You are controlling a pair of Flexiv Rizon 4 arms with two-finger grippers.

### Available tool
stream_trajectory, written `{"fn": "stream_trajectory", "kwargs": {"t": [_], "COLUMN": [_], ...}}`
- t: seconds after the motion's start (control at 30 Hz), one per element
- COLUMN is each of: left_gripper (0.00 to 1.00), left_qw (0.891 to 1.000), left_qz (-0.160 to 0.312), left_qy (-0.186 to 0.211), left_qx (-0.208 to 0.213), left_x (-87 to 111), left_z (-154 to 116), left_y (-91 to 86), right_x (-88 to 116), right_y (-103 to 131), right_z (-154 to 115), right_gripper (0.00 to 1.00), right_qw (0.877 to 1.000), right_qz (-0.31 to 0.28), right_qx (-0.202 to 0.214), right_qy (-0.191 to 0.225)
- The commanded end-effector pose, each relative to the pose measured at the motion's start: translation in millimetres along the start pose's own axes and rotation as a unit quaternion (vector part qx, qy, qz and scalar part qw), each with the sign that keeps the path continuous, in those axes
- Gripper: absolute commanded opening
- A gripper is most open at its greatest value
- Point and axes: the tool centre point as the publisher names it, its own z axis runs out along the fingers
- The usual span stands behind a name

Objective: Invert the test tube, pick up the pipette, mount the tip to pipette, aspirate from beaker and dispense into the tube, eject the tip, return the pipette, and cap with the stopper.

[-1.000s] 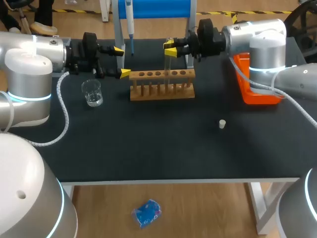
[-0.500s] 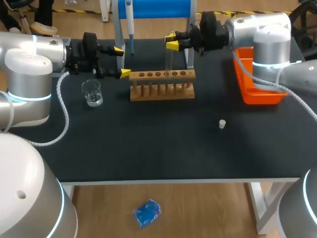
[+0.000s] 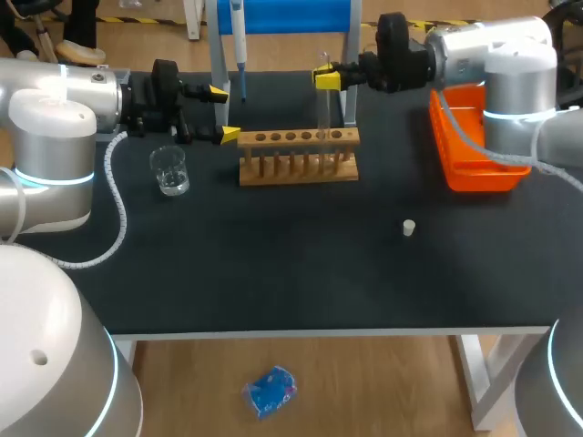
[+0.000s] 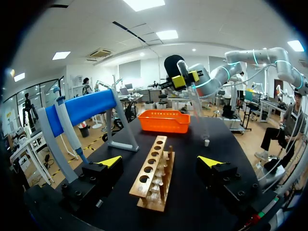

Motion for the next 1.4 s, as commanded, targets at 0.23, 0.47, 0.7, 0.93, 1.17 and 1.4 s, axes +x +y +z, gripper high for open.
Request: {"fn": "stream_trajectory", "kwargs": {"t": [0.23,0.47,0.7,0.93,1.17,1.4], "left_gripper": [1.00,1.00,1.00,1.00,1.00,1.00], "left_qw": [1.000,0.996,0.923,0.925,0.925,0.811], "left_qz": [0.001,0.087,0.371,0.343,0.343,0.549], "left_qy": [-0.002,-0.036,-0.100,-0.157,-0.157,-0.172], "left_qx": [0.001,0.000,0.020,-0.046,-0.046,0.111], "left_x": [0.6,6.4,65.2,60.3,60.3,81.4], "left_z": [1,-3,1,6,6,-8], "left_y": [0.6,-5.5,-10.5,-7.0,-7.0,-17.7], "right_x": [19,19,26,34,34,30], "right_y": [-4,-4,2,2,2,3], "right_z": [-8,-8,-9,-10,-10,-10], "right_gripper": [0.00,0.00,0.00,0.00,0.00,0.00], "right_qw": [0.996,0.996,0.928,0.903,0.903,0.844], "right_qz": [0.083,0.083,0.363,0.424,0.424,0.534], "right_qx": [-0.023,-0.023,-0.083,-0.068,-0.068,-0.051], "right_qy": [0.003,0.003,-0.024,-0.011,-0.011,-0.002]}}
